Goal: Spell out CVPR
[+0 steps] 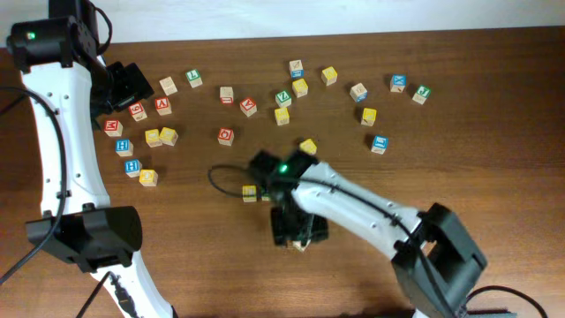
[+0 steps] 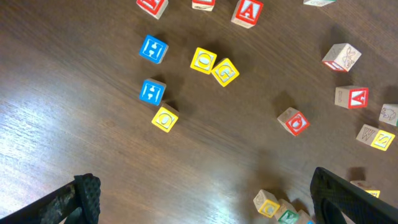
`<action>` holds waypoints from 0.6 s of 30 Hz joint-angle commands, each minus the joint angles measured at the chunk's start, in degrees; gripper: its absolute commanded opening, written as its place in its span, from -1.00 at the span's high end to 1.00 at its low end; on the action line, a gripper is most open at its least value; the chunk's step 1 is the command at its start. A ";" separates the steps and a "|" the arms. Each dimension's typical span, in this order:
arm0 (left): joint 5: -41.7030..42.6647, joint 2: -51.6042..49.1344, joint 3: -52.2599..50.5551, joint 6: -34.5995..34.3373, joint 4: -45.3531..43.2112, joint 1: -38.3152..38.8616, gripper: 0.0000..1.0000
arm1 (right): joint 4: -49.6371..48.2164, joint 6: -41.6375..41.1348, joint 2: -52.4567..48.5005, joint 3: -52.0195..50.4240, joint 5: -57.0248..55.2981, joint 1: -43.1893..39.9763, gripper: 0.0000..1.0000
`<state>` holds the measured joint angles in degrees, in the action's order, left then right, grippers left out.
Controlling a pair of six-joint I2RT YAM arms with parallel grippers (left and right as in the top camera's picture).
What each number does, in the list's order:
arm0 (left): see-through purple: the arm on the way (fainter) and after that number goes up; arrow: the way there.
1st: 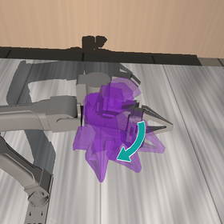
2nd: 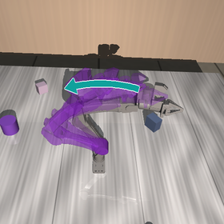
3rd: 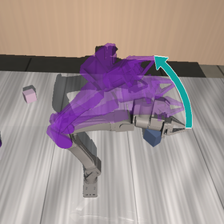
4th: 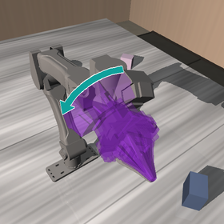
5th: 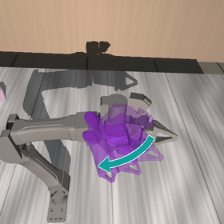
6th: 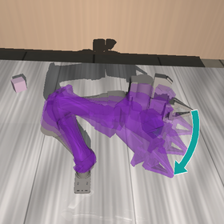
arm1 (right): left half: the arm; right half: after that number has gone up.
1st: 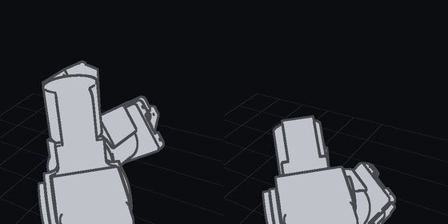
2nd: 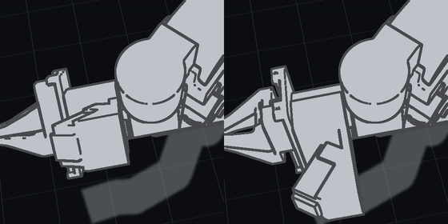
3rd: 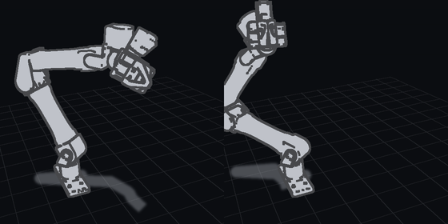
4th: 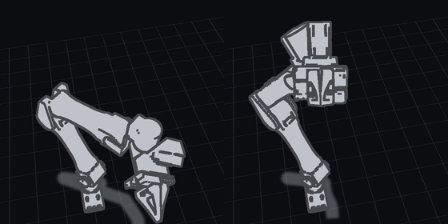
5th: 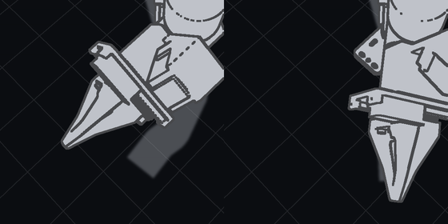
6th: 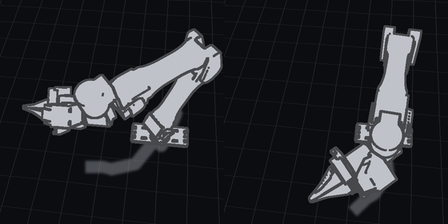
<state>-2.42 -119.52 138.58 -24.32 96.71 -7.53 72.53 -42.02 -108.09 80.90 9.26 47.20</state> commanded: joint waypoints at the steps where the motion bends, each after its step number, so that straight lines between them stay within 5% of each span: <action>1: -0.39 0.28 0.22 -0.70 0.02 -0.15 -0.98 | -3.78 -14.53 1.01 -4.22 -6.14 3.06 -0.33; 5: -0.39 0.28 0.22 -0.72 0.02 -0.15 -0.98 | -14.23 -15.69 0.94 -11.13 -4.11 0.04 -0.30; 9: -0.39 0.28 0.22 -0.72 0.02 -0.15 -0.98 | -16.92 -15.67 0.90 -13.81 -4.09 -0.04 -0.02; 13: -0.39 0.28 0.22 -0.72 0.02 -0.15 -0.98 | -17.49 -13.49 0.92 -14.05 -4.11 -0.04 0.68; 18: -0.39 0.28 0.22 -0.72 0.02 -0.15 -0.98 | -6.29 0.20 4.20 -5.09 -4.11 -9.31 0.72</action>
<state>-2.39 -119.52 138.58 -24.32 96.75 -7.53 62.92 -49.58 -106.98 70.43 5.54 42.78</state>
